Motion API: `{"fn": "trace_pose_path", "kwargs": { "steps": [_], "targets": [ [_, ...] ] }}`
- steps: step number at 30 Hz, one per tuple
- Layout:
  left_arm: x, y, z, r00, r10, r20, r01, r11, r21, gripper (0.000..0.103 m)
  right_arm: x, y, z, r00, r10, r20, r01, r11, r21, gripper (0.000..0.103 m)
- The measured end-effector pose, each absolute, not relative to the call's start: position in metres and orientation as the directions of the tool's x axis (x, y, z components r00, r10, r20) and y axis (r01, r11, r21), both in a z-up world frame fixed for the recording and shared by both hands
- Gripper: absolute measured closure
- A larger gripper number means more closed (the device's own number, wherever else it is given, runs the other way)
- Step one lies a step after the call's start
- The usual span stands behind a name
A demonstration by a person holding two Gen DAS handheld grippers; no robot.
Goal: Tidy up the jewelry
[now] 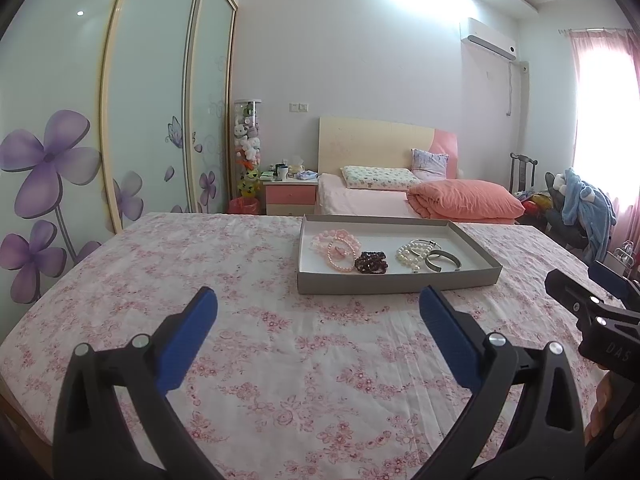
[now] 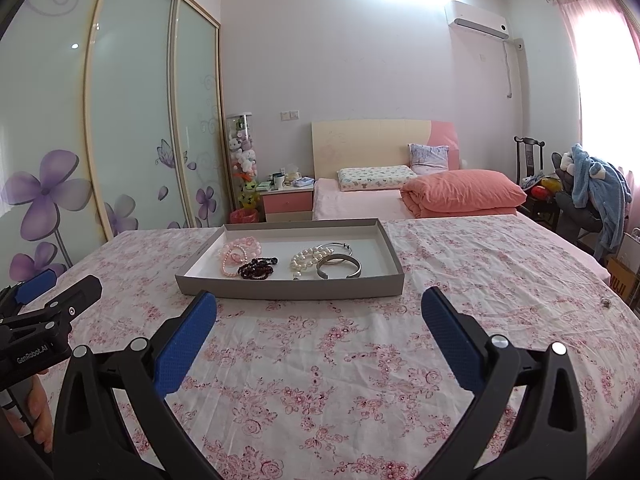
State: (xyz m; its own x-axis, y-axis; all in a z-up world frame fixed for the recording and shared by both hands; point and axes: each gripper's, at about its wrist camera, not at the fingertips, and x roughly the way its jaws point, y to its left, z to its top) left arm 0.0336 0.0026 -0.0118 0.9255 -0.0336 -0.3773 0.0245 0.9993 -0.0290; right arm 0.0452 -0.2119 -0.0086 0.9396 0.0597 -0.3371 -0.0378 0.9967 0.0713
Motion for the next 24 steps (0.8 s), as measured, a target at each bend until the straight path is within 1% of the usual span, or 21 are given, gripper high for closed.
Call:
{"fn": "trace_pose_path", "kwargs": {
  "steps": [11, 24],
  "targets": [
    [0.0377, 0.0042, -0.015, 0.918, -0.029, -0.396, 0.016, 0.999, -0.037, 0.004, 0.0458, -0.2118, -0.0088, 0.939, 0.059, -0.338, -0.037, 0.997, 0.071, 0.002],
    [0.0397, 0.0043, -0.0154, 0.916, -0.037, -0.399, 0.026, 0.999, -0.034, 0.004, 0.0458, -0.2117, -0.0098, 0.938, 0.06, -0.342, -0.037, 0.997, 0.073, 0.002]
  ]
}}
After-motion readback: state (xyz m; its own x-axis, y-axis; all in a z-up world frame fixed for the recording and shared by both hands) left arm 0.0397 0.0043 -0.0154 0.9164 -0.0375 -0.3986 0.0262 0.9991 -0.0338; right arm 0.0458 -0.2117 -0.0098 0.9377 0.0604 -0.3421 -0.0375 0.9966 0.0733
